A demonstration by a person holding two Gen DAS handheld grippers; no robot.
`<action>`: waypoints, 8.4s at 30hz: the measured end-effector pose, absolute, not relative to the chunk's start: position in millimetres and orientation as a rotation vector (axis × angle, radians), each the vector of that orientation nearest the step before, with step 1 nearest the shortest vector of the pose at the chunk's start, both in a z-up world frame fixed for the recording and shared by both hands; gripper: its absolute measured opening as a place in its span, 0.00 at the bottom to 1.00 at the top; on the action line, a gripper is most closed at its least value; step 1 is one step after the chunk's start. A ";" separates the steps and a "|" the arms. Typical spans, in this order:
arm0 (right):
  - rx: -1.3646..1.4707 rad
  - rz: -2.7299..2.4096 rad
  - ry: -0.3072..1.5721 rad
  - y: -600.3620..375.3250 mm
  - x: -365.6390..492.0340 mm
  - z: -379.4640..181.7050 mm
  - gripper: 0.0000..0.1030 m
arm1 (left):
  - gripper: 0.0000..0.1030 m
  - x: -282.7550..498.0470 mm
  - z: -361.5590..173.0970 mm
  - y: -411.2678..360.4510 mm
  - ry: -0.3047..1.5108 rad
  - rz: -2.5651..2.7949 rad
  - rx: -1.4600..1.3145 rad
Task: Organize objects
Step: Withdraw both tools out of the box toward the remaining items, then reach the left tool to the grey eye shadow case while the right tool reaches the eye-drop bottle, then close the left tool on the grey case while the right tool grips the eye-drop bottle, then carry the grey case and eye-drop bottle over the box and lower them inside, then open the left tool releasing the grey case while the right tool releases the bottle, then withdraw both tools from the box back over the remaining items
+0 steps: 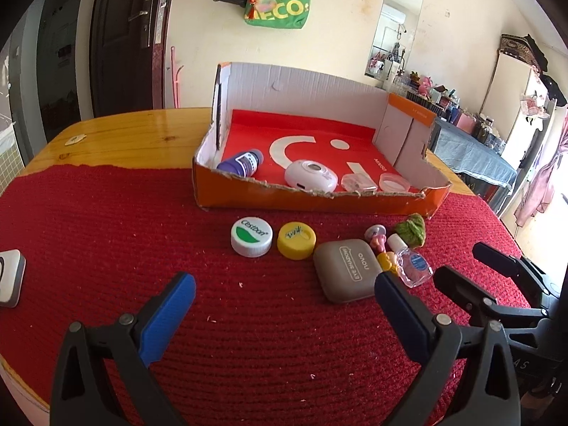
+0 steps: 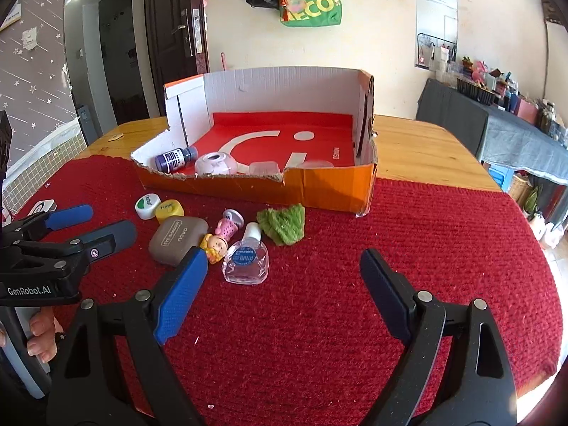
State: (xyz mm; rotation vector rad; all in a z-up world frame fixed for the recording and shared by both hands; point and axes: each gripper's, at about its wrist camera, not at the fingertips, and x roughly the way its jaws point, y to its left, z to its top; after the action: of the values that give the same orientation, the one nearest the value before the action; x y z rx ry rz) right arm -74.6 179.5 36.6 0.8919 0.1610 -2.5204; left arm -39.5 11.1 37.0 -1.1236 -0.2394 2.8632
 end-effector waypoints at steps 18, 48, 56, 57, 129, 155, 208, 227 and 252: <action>0.954 -2.527 0.132 197.7 -92.3 26.7 0.86 | 1.00 -65.4 29.7 40.2 -0.153 2.745 -1.264; 1.033 -2.372 0.170 171.9 -103.3 15.7 0.86 | 1.00 -63.4 23.4 18.0 -0.130 2.727 -1.291; 1.030 -2.366 0.271 162.4 -103.2 13.6 0.81 | 0.93 -67.5 27.0 29.9 -0.047 2.676 -1.244; 1.030 -2.364 0.283 161.2 -103.3 13.5 0.80 | 0.92 -68.5 27.0 31.5 -0.033 2.665 -1.243; 0.903 -2.279 0.237 161.1 -88.6 47.4 0.31 | 0.51 -58.5 70.0 31.9 -0.045 2.579 -1.072; 1.159 -2.216 0.369 108.5 -256.1 54.9 0.31 | 0.51 -242.0 67.3 44.0 0.087 2.347 -1.341; 1.328 -2.083 0.489 101.5 -261.2 32.5 0.32 | 0.51 -267.7 41.1 45.8 0.119 2.217 -1.486; 1.320 -2.094 0.498 104.2 -263.1 37.0 0.44 | 0.52 -263.7 49.0 37.4 0.080 2.230 -1.475; 1.080 -2.243 0.410 135.2 -201.9 105.8 0.60 | 0.79 -170.2 113.2 6.6 0.033 2.571 -1.113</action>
State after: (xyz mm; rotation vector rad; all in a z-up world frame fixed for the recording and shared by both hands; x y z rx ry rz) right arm -201.9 135.2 105.8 1.0797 0.4099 -2.2427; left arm -170.2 6.6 113.2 -1.1127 0.0326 2.5709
